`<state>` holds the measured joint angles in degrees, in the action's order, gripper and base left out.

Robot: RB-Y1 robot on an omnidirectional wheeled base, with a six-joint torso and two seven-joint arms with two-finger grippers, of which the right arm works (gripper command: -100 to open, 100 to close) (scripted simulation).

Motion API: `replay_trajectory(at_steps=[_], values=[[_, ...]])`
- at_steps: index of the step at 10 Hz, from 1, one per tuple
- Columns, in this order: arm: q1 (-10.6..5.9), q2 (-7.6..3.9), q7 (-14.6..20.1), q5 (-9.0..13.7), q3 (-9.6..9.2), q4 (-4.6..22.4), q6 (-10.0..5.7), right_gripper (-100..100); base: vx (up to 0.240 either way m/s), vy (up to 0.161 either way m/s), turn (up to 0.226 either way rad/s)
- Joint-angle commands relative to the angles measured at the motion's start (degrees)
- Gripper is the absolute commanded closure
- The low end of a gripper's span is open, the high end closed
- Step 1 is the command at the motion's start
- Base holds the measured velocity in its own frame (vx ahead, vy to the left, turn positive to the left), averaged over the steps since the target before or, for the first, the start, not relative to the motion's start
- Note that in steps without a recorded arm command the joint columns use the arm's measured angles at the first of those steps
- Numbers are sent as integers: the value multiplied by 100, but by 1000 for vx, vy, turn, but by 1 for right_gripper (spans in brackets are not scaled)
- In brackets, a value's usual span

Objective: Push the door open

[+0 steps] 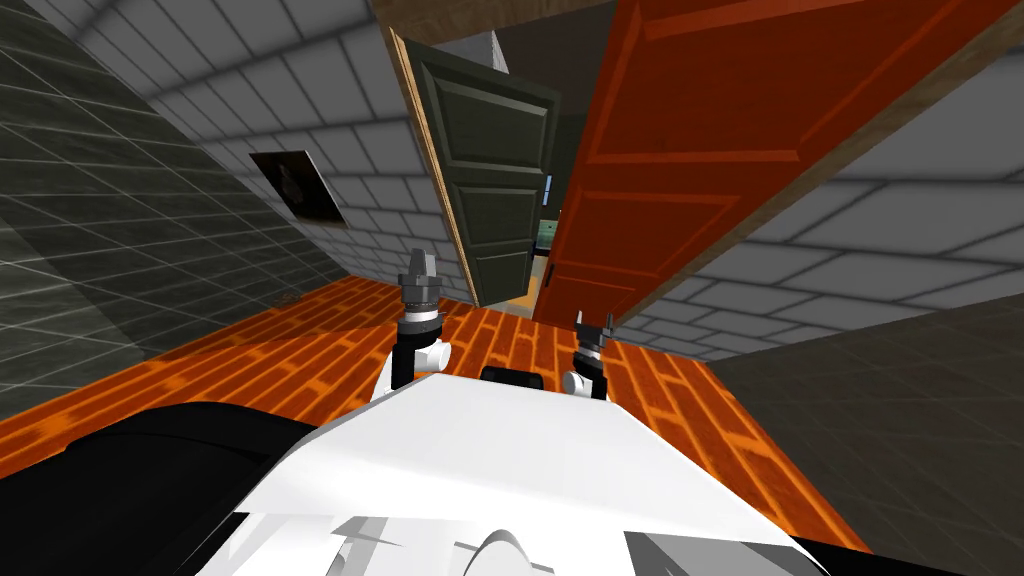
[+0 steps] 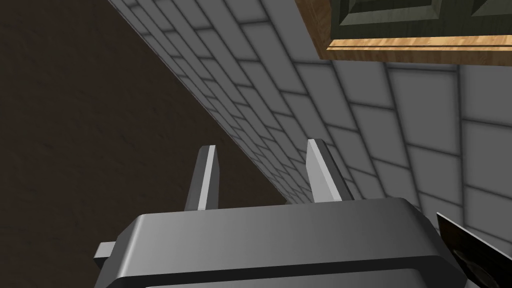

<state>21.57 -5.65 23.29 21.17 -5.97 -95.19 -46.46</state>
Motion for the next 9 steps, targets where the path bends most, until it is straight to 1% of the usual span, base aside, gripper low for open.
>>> replay_trajectory(at_steps=[1, 4, 9], values=[[-37, 12, 166, 122, -28, 177, -47, -100, 99, -18, 109], [-93, 25, 456, 347, -75, 486, -131, -100, 100, -22, 144], [-183, 66, 928, 714, -151, 988, -268, -100, 96, -31, 117]])
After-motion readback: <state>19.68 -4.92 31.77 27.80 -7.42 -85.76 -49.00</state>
